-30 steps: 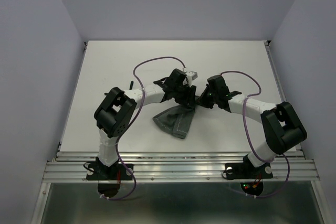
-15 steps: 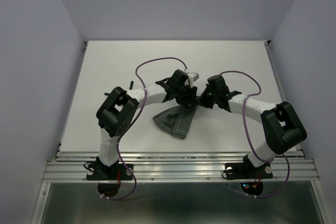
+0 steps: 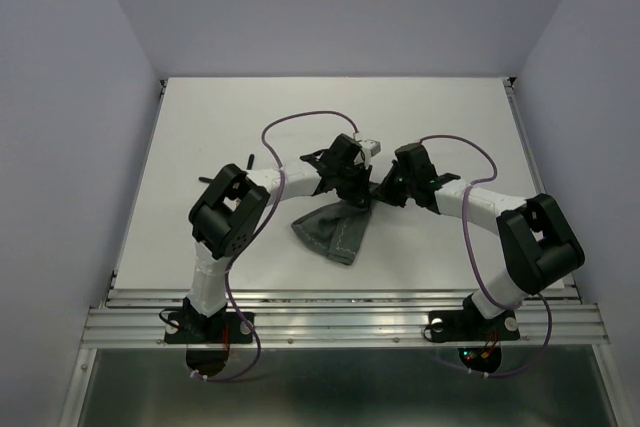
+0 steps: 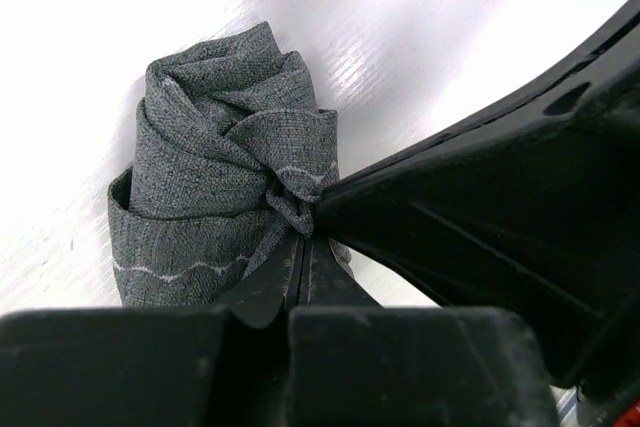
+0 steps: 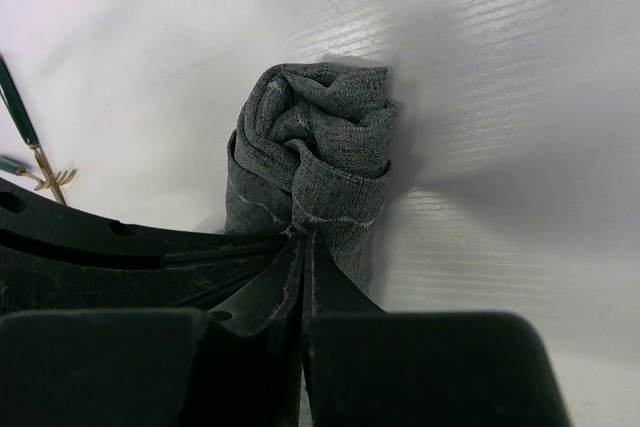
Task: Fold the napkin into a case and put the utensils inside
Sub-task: Fold the 2/3-rectangle-folded napkin at the center of the board.
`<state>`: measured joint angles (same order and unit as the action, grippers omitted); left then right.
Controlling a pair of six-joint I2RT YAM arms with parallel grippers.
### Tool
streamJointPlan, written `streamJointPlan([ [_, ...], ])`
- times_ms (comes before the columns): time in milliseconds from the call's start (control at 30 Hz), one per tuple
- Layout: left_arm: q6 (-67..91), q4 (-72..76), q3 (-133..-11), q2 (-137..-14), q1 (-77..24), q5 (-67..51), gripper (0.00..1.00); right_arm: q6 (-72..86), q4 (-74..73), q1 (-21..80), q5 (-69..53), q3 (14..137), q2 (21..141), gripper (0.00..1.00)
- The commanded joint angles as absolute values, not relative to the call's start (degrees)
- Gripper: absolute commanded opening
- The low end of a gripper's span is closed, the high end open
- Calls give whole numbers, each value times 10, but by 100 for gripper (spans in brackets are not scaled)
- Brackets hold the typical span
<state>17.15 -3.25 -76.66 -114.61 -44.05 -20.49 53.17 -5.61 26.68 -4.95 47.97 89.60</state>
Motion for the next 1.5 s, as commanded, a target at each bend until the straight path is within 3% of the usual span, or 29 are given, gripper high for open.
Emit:
streamJointPlan([
  [0,174,-29,-792,-1147,-446,-202,0,526,-42,271,-55,504,891,1],
  [733,193,-30,-806,-1186,-446,-205,0,522,-47,271,-64,510,863,1],
  [1467,214,-4,-785,-1155,-446,-259,0,519,-41,276,-74,523,916,1],
])
